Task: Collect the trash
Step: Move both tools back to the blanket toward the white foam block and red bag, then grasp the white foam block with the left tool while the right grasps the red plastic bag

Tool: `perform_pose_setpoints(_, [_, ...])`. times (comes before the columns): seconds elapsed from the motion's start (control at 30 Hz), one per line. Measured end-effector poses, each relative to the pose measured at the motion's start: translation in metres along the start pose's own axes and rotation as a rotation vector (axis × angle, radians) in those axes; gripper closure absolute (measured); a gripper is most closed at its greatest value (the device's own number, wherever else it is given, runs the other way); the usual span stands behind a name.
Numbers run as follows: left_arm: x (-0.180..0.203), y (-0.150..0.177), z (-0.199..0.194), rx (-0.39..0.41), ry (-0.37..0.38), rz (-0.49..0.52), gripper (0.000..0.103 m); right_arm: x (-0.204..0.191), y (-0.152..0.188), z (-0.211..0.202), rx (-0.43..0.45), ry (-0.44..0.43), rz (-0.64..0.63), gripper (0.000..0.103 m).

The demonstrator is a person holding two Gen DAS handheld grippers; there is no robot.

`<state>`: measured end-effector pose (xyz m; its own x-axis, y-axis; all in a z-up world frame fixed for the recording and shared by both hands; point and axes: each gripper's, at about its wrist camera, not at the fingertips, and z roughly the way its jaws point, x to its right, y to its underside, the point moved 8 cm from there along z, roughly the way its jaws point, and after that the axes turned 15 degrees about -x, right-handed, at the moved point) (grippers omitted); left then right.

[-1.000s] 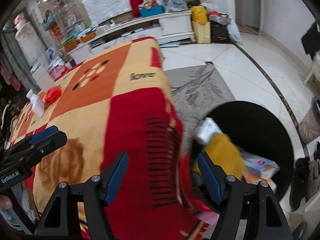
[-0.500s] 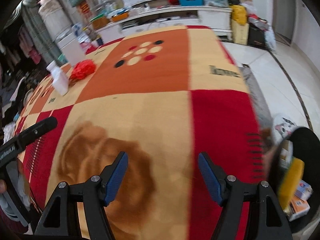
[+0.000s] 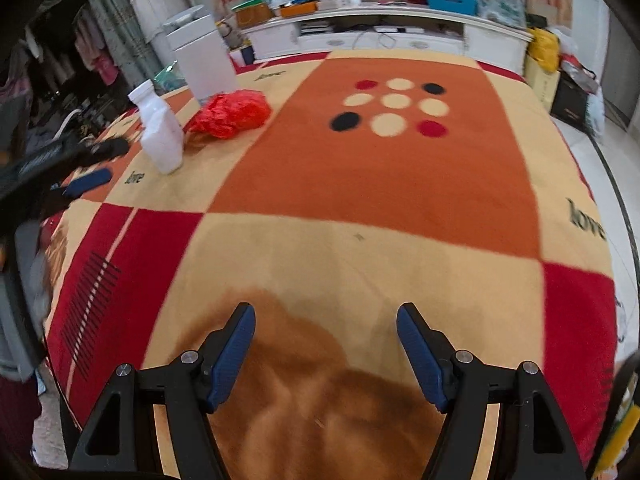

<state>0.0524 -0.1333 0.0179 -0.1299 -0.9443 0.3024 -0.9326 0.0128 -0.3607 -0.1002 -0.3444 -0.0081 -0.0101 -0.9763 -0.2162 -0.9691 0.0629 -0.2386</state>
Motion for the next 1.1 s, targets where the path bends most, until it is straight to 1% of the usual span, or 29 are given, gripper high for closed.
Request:
perform_pose_setpoints(0.1, [-0.003,-0.022,0.011,0.002,-0.053,-0.014,0.035,-0.011,-0.017,-0.001,0.014,-0.016,-0.021,0.032])
perform_pose_setpoints(0.17, [-0.003,-0.031,0.024,-0.021,-0.093,-0.005,0.035,-0.018,-0.032,-0.001,0.023,-0.018,-0.043,0.031])
perform_pose_setpoints(0.27, [-0.008,-0.041,0.039,-0.045,-0.112,-0.023,0.035,-0.030,-0.058,0.001,0.033,-0.017,-0.087,0.029])
perform_pose_setpoints(0.37, [-0.012,-0.045,0.047,-0.066,-0.046,-0.038,0.036,-0.042,-0.089,0.007,0.042,-0.030,-0.122,0.028])
perform_pose_setpoints(0.4, [-0.011,-0.044,0.047,-0.072,-0.036,-0.030,0.037,-0.045,-0.097,0.009,0.044,-0.033,-0.128,0.026])
perform_pose_setpoints(0.43, [-0.011,-0.044,0.047,-0.078,-0.027,-0.015,0.041,-0.049,-0.107,0.012,0.043,-0.037,-0.134,0.025])
perform_pose_setpoints(0.47, [-0.010,-0.042,0.046,-0.084,-0.012,0.007,0.051,-0.054,-0.119,0.016,0.037,-0.048,-0.142,0.025])
perform_pose_setpoints(0.5, [-0.008,-0.040,0.045,-0.094,0.006,0.029,0.055,-0.058,-0.127,0.018,0.033,-0.058,-0.150,0.024])
perform_pose_setpoints(0.53, [-0.008,-0.038,0.044,-0.104,0.016,0.044,0.063,-0.062,-0.132,0.019,0.033,-0.063,-0.157,0.024])
perform_pose_setpoints(0.57, [-0.007,-0.035,0.040,-0.116,0.023,0.065,0.066,-0.067,-0.141,0.021,0.038,-0.064,-0.173,0.024])
perform_pose_setpoints(0.63, [-0.010,-0.031,0.036,-0.129,0.028,0.081,0.067,-0.076,-0.154,0.026,0.047,-0.054,-0.206,0.023])
perform_pose_setpoints(0.73, [-0.020,-0.026,0.030,-0.153,0.052,0.076,0.067,-0.087,-0.172,0.034,0.057,-0.011,-0.264,0.022])
perform_pose_setpoints(0.8, [-0.025,-0.023,0.026,-0.154,0.046,0.080,0.067,-0.094,-0.183,0.039,0.078,0.035,-0.311,0.022])
perform_pose_setpoints(0.87, [-0.030,-0.023,0.023,-0.145,0.031,0.082,0.066,-0.098,-0.191,0.045,0.081,0.061,-0.342,0.022])
perform_pose_setpoints(0.93, [-0.031,-0.022,0.024,-0.149,0.044,0.079,0.063,-0.102,-0.197,0.054,0.066,0.057,-0.361,0.022])
perform_pose_setpoints(0.97, [-0.031,-0.022,0.025,-0.150,0.052,0.072,0.058,-0.105,-0.198,0.060,0.055,0.055,-0.372,0.023])
perform_pose_setpoints(1.0, [-0.032,-0.022,0.026,-0.149,0.052,0.065,0.055,-0.107,-0.199,0.065,0.047,0.052,-0.379,0.026])
perform_pose_setpoints(1.03, [-0.034,-0.023,0.028,-0.146,0.053,0.052,0.051,-0.107,-0.199,0.067,0.046,0.043,-0.379,0.042])
perform_pose_setpoints(1.07, [-0.035,-0.024,0.029,-0.140,0.067,0.030,0.050,-0.108,-0.198,0.069,0.047,0.015,-0.366,0.052])
perform_pose_setpoints(1.1, [-0.037,-0.023,0.030,-0.140,0.081,0.018,0.050,-0.107,-0.196,0.068,0.050,-0.008,-0.348,0.053])
